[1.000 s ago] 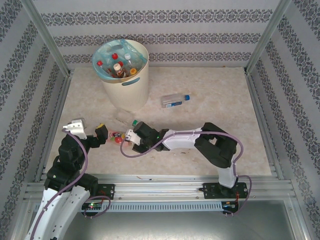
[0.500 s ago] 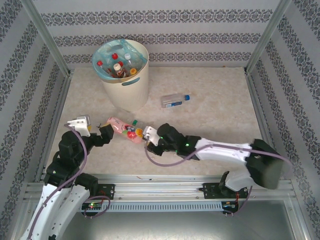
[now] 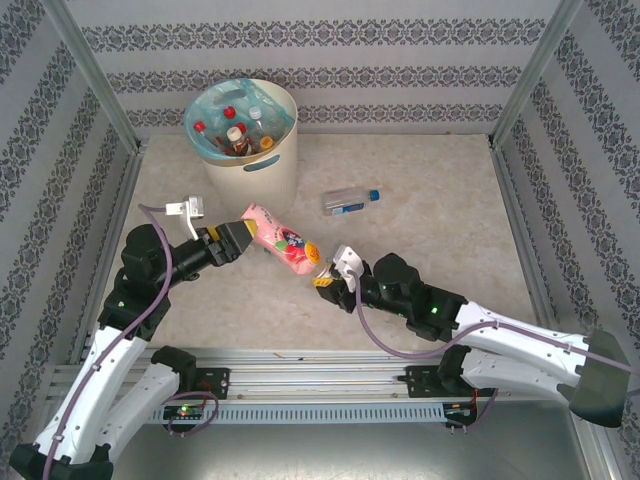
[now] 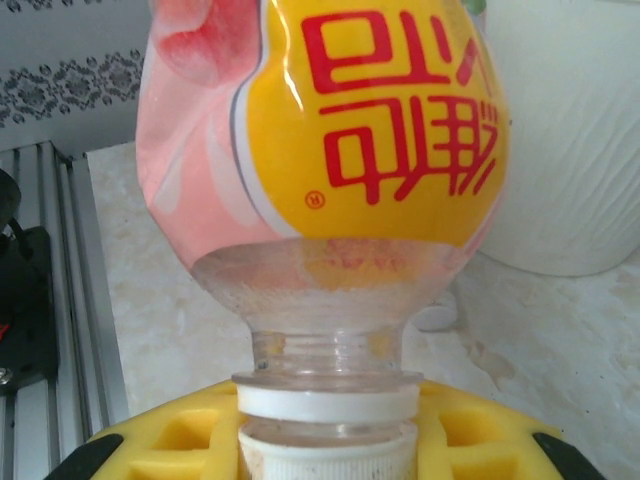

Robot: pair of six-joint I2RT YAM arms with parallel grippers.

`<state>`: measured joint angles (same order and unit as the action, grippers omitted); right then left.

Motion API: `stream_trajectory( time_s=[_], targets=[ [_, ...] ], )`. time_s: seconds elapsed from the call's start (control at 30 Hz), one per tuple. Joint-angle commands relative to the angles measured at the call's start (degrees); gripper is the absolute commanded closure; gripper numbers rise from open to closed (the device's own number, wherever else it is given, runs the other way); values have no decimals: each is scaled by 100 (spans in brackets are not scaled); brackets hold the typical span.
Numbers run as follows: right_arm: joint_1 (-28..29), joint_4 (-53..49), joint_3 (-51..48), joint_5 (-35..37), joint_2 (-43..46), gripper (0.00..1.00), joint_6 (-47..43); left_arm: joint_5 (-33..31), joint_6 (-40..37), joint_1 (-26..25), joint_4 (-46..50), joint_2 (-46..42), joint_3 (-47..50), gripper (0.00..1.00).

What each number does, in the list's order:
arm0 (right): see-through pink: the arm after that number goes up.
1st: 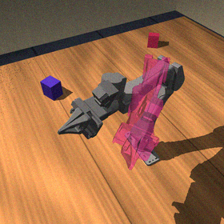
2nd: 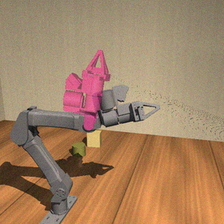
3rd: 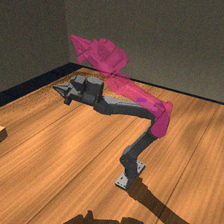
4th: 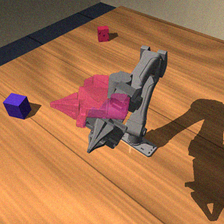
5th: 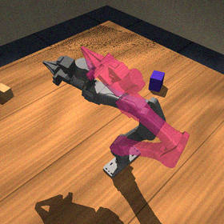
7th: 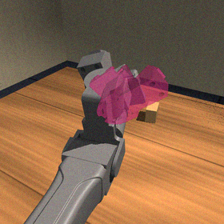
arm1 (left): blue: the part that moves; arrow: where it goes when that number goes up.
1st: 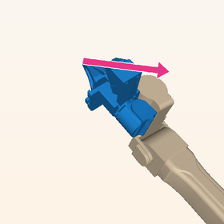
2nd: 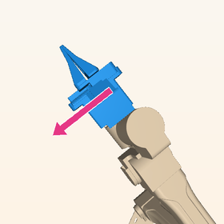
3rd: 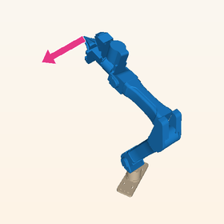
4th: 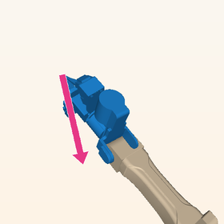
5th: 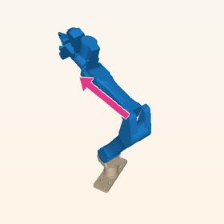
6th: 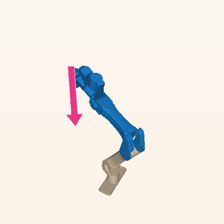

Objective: Put the plastic bottles in the bin

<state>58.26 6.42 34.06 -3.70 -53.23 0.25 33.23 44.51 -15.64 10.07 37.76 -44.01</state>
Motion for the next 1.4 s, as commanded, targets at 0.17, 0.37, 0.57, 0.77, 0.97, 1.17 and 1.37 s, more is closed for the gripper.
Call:
stream_trajectory(
  time_s=[0.17,0.37,0.57,0.77,0.97,1.17,1.37],
  targets=[
    [44,450,42,-433,-241,86,205,294,333,13,-245,113,-110,21],
    [127,608,149,-570,-530,86,168,25,136,15,-45,-96,-90,35],
    [133,593,264,-513,-679,74,222,-284,-16,13,148,-276,-55,59],
    [142,450,399,-103,-693,43,307,-896,-122,11,266,-423,-88,60],
    [141,179,408,839,-570,10,438,-1695,-920,13,476,-278,-887,61],
    [142,-55,351,1469,-382,9,541,-2699,-2218,13,973,700,-2644,61],
    [123,-131,347,1645,-266,8,510,-3341,-3493,54,923,2194,-4297,62]
  ],
)
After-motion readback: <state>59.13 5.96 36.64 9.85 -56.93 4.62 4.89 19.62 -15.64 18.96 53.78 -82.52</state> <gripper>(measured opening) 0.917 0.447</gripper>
